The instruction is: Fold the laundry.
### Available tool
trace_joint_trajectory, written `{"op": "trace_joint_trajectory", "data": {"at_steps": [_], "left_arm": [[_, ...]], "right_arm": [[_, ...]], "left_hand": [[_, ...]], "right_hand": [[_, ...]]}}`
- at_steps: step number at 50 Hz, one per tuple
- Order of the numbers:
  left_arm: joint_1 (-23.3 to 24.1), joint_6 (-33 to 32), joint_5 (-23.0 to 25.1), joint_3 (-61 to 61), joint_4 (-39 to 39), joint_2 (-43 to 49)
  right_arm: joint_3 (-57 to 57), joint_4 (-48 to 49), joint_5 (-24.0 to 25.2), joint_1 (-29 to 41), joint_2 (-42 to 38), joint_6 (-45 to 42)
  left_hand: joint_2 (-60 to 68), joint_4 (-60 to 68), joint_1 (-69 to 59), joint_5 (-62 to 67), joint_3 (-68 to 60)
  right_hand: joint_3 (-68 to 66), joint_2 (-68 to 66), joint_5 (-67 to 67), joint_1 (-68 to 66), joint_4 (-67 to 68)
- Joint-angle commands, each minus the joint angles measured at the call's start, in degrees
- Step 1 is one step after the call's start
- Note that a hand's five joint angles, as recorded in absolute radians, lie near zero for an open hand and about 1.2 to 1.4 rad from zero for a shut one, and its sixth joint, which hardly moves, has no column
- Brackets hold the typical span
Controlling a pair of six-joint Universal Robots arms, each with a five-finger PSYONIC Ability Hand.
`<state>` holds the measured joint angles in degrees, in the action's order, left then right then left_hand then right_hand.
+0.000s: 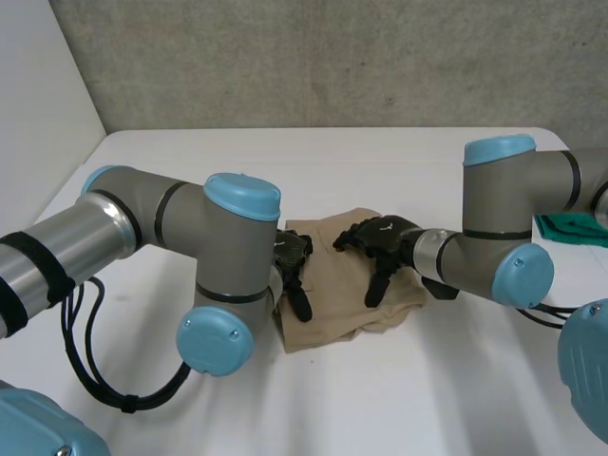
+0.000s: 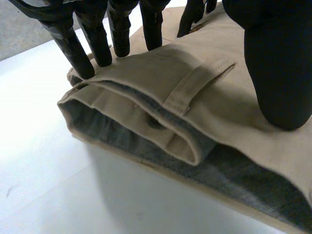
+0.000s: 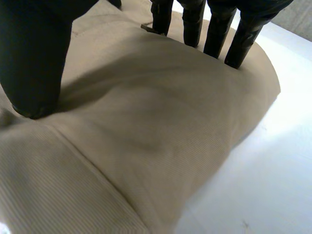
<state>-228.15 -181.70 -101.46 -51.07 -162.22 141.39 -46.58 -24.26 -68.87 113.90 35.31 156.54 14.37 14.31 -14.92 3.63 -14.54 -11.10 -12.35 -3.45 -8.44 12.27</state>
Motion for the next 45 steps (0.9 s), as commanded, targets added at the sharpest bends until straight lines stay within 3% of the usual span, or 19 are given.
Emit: {"op": "trace_joint_trajectory", "data": {"at_steps": [1, 12, 26, 33, 39, 45], "left_arm": [[-0.19, -4.44, -0.85, -0.08, -0.29, 0.29], [0.07, -7.00, -2.34, -0.61, -1.08, -0.76], [-0.02, -6.30, -2.34, -0.70, -1.26, -1.72], [-0.19, -6.12, -2.08, -3.86, -3.36, -11.56], [-1.42, -6.47, -0.76, -11.15, -9.25, -22.28], [-2.65, -6.47, 7.05, -15.81, -10.13, -28.79]], "right_arm": [[-7.11, 8.60, -1.36, -0.70, 2.22, -1.14], [-13.45, 16.08, -0.92, -2.46, 8.37, -0.97], [-13.80, 15.56, -1.27, -3.51, 9.51, -1.85], [-15.64, 16.61, -1.97, -5.44, 16.71, 0.34], [-19.42, 19.69, -6.10, -8.34, 24.98, 10.71], [-25.57, 20.12, -8.04, -10.10, 29.81, 13.80]], "left_hand": [[-0.95, -0.90, 1.51, -0.22, 1.13], [-1.12, -1.07, 1.68, -0.39, 1.29], [-2.80, -2.75, 3.36, -2.07, 2.98], [-4.15, -4.10, 4.71, -3.42, 4.32], [-4.32, -4.26, 4.88, -3.58, 4.49], [-4.32, -4.26, 4.88, -3.58, 4.49]], "right_hand": [[1.10, 2.35, 3.45, -1.56, -2.27], [1.10, 2.35, 3.45, -1.56, -2.27], [1.10, 2.35, 3.45, -1.56, -2.27], [1.10, 2.35, 3.45, -1.56, -2.27], [1.10, 2.35, 3.45, -1.56, -2.27], [1.10, 2.35, 3.45, -1.56, -2.27]]}}
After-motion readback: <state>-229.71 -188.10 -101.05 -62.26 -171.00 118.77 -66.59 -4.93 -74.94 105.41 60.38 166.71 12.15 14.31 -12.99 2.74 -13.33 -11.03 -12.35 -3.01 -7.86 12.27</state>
